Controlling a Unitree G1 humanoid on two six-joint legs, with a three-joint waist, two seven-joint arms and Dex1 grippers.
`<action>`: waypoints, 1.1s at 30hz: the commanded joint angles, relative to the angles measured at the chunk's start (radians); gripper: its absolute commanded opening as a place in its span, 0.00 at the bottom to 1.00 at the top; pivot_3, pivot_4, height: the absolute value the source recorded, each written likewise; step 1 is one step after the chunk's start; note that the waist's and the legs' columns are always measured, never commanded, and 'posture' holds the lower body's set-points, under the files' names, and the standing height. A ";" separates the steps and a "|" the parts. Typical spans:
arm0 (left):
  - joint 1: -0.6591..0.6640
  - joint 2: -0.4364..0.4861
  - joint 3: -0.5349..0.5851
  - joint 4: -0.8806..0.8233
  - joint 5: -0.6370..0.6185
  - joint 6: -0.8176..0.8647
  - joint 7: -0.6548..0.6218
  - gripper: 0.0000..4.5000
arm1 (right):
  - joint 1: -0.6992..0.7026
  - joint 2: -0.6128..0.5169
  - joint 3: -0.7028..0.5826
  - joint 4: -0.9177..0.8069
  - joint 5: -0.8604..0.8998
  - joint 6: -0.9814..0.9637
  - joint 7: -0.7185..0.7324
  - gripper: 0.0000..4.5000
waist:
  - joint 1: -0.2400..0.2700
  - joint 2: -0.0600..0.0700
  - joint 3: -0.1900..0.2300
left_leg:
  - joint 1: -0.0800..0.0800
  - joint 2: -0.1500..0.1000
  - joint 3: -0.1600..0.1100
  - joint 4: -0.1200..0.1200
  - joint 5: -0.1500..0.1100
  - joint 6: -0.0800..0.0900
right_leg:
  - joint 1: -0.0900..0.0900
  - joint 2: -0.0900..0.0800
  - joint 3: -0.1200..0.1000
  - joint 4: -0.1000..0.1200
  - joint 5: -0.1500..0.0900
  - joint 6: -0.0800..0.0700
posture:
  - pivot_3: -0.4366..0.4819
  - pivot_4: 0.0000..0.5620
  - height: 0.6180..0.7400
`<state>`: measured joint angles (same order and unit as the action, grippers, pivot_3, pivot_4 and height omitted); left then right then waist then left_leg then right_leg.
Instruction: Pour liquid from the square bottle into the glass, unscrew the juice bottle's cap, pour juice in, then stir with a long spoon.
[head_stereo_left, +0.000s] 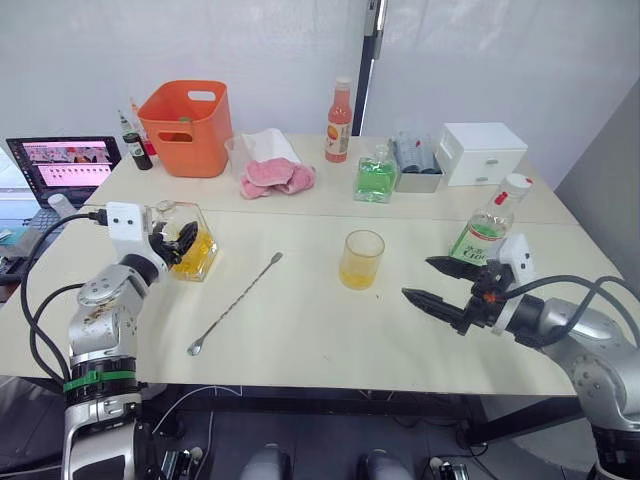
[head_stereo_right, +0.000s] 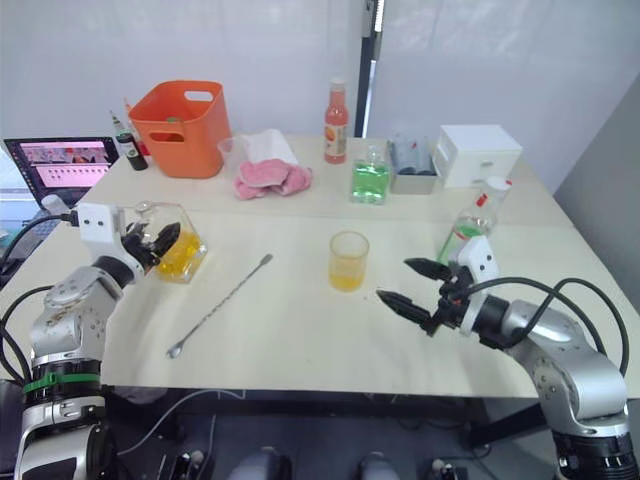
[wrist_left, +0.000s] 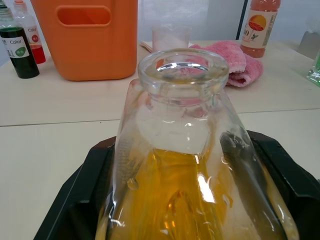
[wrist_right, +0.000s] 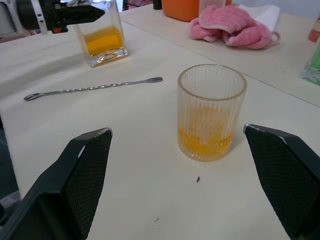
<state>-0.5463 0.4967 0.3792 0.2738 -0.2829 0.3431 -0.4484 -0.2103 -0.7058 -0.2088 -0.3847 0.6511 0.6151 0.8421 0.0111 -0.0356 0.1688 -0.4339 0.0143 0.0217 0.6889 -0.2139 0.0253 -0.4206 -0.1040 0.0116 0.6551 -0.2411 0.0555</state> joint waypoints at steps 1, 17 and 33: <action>-0.010 -0.008 -0.005 0.044 -0.017 -0.044 -0.013 0.63 | -0.027 -0.016 0.002 -0.013 0.018 -0.015 0.032 0.99 | 0.000 0.000 0.000 | 0.001 0.000 0.000 0.000 0.000 0.000 | 0.001 0.000 0.000 0.000 0.000 0.000 | 0.48 0.27 0.79; -0.010 -0.015 -0.030 0.210 -0.012 -0.144 -0.053 0.63 | -0.059 -0.017 0.014 -0.015 0.010 -0.005 0.027 0.99 | 0.002 0.009 -0.005 | 0.011 0.000 0.004 -0.001 0.000 0.000 | 0.010 -0.001 0.002 -0.001 0.000 0.000 | 0.48 0.27 0.79; -0.010 0.007 -0.012 0.100 -0.052 -0.118 -0.041 0.99 | -0.058 0.001 0.028 -0.012 0.006 -0.011 -0.008 1.00 | 0.001 0.007 -0.004 | 0.012 0.001 0.002 -0.006 0.000 0.000 | 0.012 -0.001 0.000 -0.009 0.000 0.000 | 0.48 0.27 0.79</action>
<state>-0.5531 0.4797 0.3480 0.4362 -0.3176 0.2260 -0.4912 -0.2601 -0.7043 -0.1680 -0.3749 0.6499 0.6158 0.8391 0.0117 -0.0290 0.1649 -0.4222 0.0153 0.0238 0.6824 -0.2141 0.0253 -0.4087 -0.1048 0.0120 0.6463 -0.2414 0.0553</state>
